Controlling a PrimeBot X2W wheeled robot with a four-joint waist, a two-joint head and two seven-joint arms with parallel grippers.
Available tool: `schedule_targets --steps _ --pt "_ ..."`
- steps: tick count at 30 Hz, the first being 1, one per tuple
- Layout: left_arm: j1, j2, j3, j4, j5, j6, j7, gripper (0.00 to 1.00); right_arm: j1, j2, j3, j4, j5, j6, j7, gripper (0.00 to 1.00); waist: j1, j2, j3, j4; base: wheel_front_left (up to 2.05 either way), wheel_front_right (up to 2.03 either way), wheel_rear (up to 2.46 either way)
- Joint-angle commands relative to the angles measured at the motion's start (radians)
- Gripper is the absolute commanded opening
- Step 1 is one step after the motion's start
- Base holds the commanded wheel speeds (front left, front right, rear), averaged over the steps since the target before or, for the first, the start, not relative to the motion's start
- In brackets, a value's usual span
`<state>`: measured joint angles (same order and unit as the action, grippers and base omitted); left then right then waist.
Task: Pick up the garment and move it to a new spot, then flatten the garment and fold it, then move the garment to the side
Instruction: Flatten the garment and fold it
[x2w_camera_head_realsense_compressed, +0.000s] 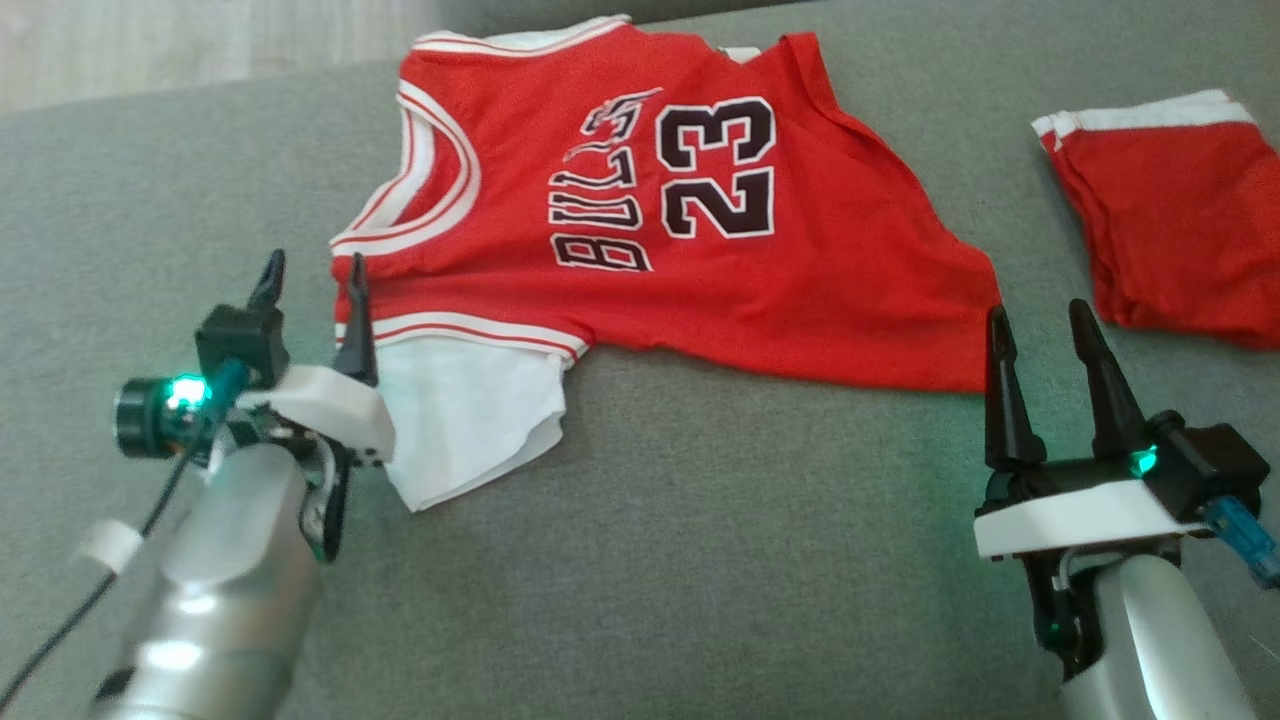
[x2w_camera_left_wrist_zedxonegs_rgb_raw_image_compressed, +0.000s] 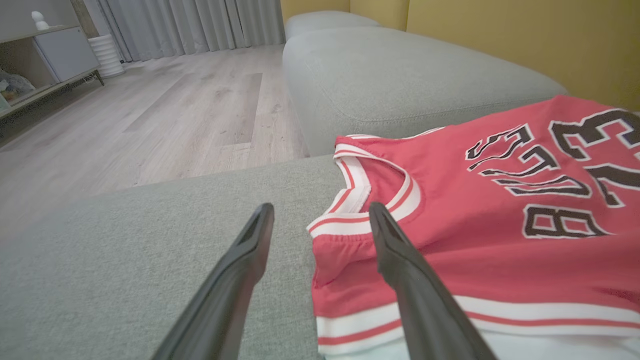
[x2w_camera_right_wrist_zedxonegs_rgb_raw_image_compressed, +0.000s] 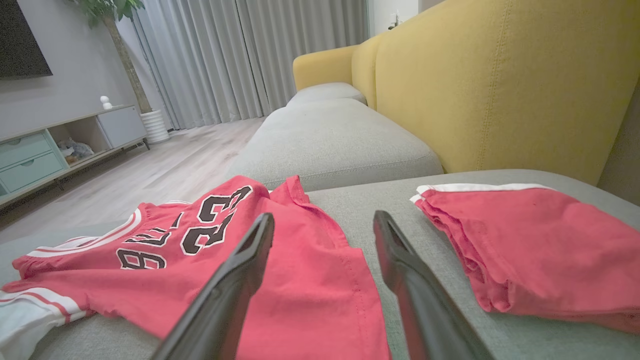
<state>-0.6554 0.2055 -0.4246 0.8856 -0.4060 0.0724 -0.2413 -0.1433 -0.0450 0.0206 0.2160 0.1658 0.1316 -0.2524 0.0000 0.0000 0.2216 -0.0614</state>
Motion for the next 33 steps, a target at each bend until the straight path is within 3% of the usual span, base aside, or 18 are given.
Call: schedule_targets --steps 1,14,19,25,33 --pt "0.011 0.021 0.036 -0.055 -0.003 0.013 -0.017 1.0 -0.007 -0.005 0.017 -0.037 -0.006 -0.001 -0.009 1.0 0.0 0.0 -0.017 0.016 0.0 0.0 0.0" --pt "0.293 -0.036 0.089 -0.383 0.014 0.074 -0.02 1.0 0.044 -0.005 -0.001 -0.037 -0.017 -0.001 -0.009 1.0 0.0 0.0 -0.08 0.097 0.0 0.0 0.0" --pt "0.324 -0.039 0.079 -0.393 0.014 0.068 -0.015 1.0 0.038 -0.005 0.005 -0.036 -0.016 -0.001 -0.009 1.0 0.0 0.0 -0.08 0.099 0.0 0.0 0.0" --pt "0.335 -0.047 0.019 -0.346 0.013 0.031 0.087 1.0 0.038 -0.005 0.018 -0.033 -0.013 -0.001 -0.009 1.0 0.0 0.0 -0.072 0.085 0.0 0.0 0.0" --pt "0.329 -0.04 0.016 -0.269 0.003 0.054 0.158 1.0 0.029 -0.005 0.027 -0.034 -0.006 -0.001 -0.009 1.0 0.0 0.0 -0.05 0.053 0.0 0.0 0.0"
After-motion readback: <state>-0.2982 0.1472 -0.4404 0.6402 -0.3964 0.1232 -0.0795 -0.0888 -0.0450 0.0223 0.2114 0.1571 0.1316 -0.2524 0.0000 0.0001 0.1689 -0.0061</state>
